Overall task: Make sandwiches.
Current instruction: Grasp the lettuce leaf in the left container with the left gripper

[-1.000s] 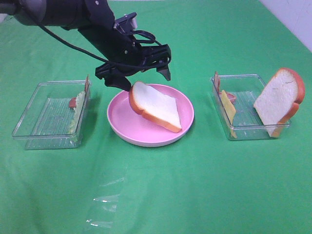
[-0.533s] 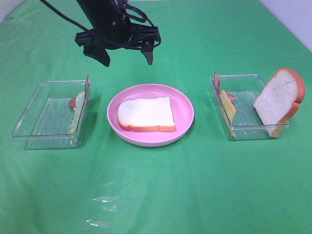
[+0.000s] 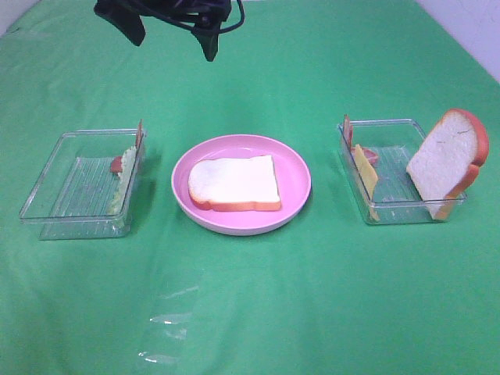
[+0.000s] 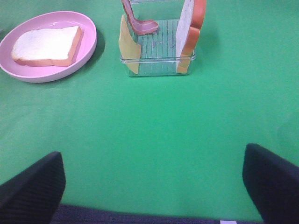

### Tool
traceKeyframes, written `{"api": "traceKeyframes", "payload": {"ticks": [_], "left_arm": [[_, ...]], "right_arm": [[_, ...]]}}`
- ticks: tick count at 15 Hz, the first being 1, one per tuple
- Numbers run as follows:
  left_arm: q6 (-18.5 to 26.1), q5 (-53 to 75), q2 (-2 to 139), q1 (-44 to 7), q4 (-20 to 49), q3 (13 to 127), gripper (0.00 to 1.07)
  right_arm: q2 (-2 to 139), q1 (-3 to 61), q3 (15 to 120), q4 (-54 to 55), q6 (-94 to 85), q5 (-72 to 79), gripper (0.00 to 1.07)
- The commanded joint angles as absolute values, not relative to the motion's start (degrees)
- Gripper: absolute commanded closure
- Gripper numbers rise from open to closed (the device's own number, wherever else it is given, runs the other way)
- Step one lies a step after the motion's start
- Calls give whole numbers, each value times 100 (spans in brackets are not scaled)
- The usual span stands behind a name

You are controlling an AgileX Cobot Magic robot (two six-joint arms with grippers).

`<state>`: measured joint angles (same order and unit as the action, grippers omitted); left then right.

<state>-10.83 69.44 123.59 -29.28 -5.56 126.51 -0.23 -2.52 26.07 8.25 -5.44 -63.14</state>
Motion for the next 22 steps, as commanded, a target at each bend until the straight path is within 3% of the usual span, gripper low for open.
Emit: {"api": "traceKeyframes", "payload": {"ticks": [1, 7, 12, 14, 19, 22], "left_arm": [[-1043, 7563, 12112, -2916, -607, 12685, 13], [-917, 7557, 11597, -2028, 355, 11528, 13], [-917, 7557, 11602, -1942, 338, 10617, 13], [-968, 7546, 11608, -1942, 40, 10399, 13], [-1908, 7363, 11883, -1942, 0, 10382, 13], [-2252, 7162, 12009, -1948, 0, 10382, 13]], "right_arm": [[-206, -246, 2590, 854, -550, -6285, 9], [-206, -246, 2590, 859, -550, -6285, 9], [-206, -246, 2590, 859, -550, -6285, 9], [-206, -246, 2590, 859, -550, -6285, 9], [-206, -246, 2590, 854, -550, -6285, 9], [-206, -246, 2590, 854, -550, -6285, 9]]}}
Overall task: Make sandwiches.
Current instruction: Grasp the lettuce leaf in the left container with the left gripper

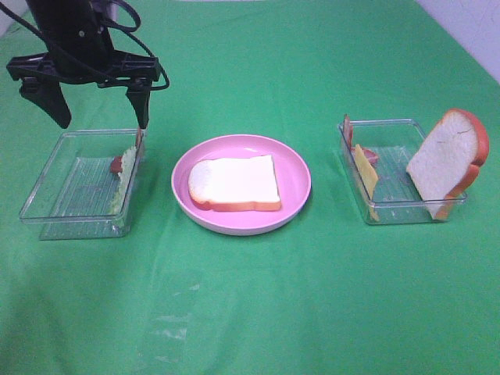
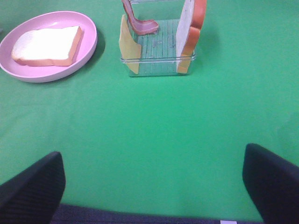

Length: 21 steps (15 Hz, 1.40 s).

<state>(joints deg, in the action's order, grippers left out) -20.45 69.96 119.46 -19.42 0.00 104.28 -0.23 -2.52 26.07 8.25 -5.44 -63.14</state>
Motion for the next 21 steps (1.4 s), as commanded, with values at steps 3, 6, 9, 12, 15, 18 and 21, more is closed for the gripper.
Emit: {"api": "traceKeyframes", "payload": {"ticks": [3, 6, 9, 12, 15, 18, 21], "left_arm": [[-2355, 6784, 12273, -1965, 418, 10382, 13], [-2309, 6629, 12468, -2000, 590, 10382, 13], [-2097, 6692, 12668, -2000, 688, 10382, 14], [-1816, 6824, 12806, -2028, 773, 10382, 14], [-1610, 6887, 12817, -2028, 762, 10382, 14], [-1513, 6990, 12817, -2028, 607, 10382, 14], [-1513, 7013, 12817, -2028, 510, 10382, 14]], "right_arm": [[-206, -246, 2590, 854, -550, -6285, 9], [-206, -246, 2590, 871, -556, -6285, 9], [-206, -246, 2590, 877, -556, -6285, 9], [-206, -246, 2590, 877, -556, -6285, 9], [-206, -246, 2590, 871, -556, -6285, 9], [-206, -246, 2590, 871, -556, -6285, 9], [-206, -246, 2590, 871, -556, -6285, 9]]}}
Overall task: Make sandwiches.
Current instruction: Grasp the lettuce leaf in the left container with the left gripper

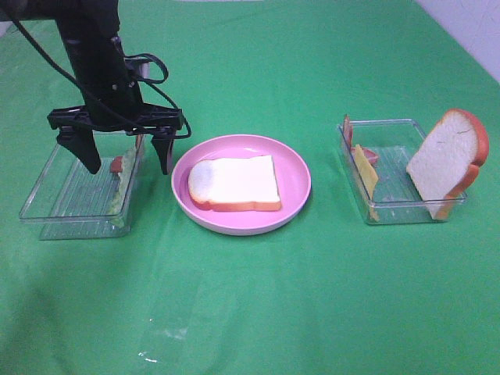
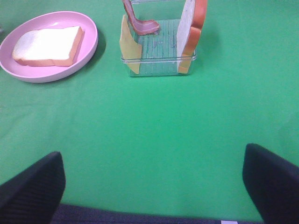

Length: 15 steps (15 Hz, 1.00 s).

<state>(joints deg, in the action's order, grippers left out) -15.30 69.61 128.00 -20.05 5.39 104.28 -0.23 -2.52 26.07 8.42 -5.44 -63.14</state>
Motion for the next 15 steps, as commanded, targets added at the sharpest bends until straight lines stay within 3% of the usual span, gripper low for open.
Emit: {"api": "traceKeyframes", "payload": {"ticks": [1, 12, 15], "left_arm": [[-1518, 7013, 12817, -2028, 527, 10382, 14], [-1564, 6652, 12817, -2028, 802, 10382, 16], [-1564, 6801, 12823, -2028, 751, 10382, 26]], "right_arm": [[-206, -246, 2590, 871, -556, -6285, 9], [-206, -246, 2590, 871, -556, -6285, 9], [-206, -246, 2590, 871, -556, -6285, 9]]}}
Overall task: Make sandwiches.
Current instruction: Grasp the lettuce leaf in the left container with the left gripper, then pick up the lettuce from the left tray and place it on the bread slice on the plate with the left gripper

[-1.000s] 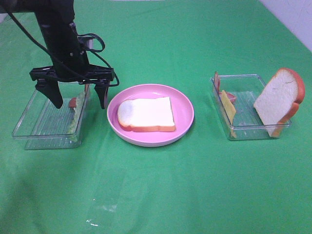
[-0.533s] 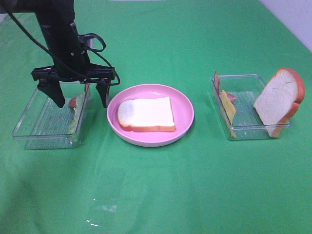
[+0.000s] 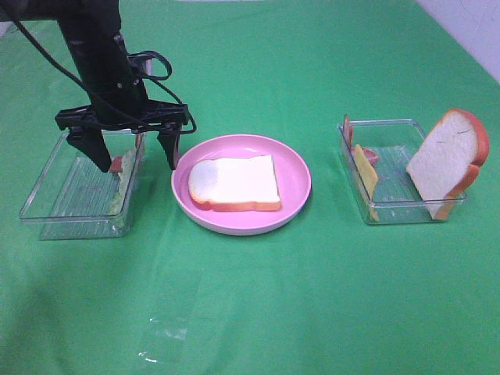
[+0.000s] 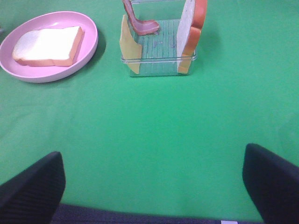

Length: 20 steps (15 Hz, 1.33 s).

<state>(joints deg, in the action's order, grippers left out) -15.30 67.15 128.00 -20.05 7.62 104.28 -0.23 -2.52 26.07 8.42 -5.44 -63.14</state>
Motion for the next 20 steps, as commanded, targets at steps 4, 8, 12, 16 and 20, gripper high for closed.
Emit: {"api": "traceKeyframes", "payload": {"ticks": [4, 8, 12, 16, 20], "left_arm": [[-1633, 6950, 12823, -2028, 625, 10382, 45], [-1719, 6990, 12823, -2028, 573, 10382, 95], [-1713, 6984, 12806, -2028, 573, 10382, 107], [-1707, 7116, 12794, -2028, 573, 10439, 107], [-1684, 7557, 12611, -2028, 607, 10892, 107]], "right_arm": [[-206, -246, 2590, 871, -556, -6285, 9], [-206, -246, 2590, 871, -556, -6285, 9], [-206, -246, 2590, 871, -556, -6285, 9], [-206, -246, 2590, 871, -556, -6285, 9], [-206, -246, 2590, 877, -556, -6285, 9]]}}
